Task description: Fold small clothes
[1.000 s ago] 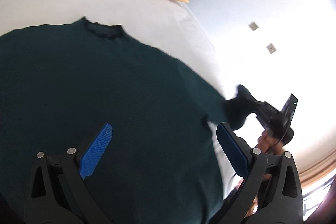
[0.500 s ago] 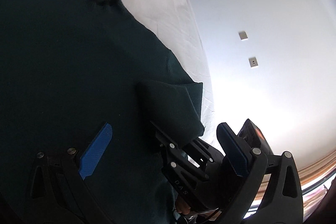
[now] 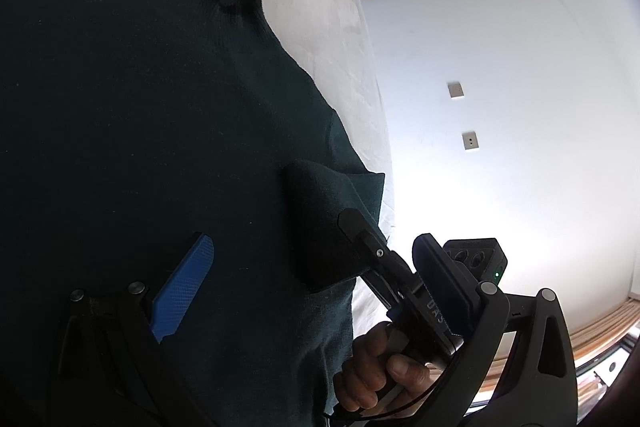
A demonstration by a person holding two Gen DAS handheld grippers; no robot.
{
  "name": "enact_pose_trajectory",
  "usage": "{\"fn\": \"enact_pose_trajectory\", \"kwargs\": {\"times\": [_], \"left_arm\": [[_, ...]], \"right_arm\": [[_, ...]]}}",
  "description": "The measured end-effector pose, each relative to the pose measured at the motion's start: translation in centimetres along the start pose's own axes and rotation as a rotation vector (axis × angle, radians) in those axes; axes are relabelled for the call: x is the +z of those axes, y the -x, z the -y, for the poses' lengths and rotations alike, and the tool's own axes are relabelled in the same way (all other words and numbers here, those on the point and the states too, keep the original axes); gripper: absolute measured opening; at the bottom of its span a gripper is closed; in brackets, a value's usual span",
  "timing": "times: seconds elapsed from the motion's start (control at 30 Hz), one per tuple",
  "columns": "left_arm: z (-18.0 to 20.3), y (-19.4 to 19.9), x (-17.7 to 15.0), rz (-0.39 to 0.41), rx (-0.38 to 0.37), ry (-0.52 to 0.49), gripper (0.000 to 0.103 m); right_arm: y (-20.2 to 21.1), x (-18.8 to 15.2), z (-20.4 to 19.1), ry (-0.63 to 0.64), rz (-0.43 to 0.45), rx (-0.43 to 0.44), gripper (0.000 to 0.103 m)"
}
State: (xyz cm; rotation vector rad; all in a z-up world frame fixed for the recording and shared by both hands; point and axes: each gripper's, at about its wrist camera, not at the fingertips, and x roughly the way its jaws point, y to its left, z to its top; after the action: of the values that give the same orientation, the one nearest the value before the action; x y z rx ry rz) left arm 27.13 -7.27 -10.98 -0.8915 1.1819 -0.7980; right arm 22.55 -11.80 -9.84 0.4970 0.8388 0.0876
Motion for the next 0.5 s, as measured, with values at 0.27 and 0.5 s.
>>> {"fn": "enact_pose_trajectory", "kwargs": {"times": [0.27,0.5], "left_arm": [[-3.3,5.4,0.0,0.094,-0.036,0.059,0.101],[-4.0,6.2,-0.2,0.063,-0.018,0.062,0.101]], "right_arm": [[-4.7,-5.2,-13.9,0.895,-0.018,-0.307,0.016],[-5.7,-6.2,-13.6,0.814,-0.086,-0.26,0.029]]}}
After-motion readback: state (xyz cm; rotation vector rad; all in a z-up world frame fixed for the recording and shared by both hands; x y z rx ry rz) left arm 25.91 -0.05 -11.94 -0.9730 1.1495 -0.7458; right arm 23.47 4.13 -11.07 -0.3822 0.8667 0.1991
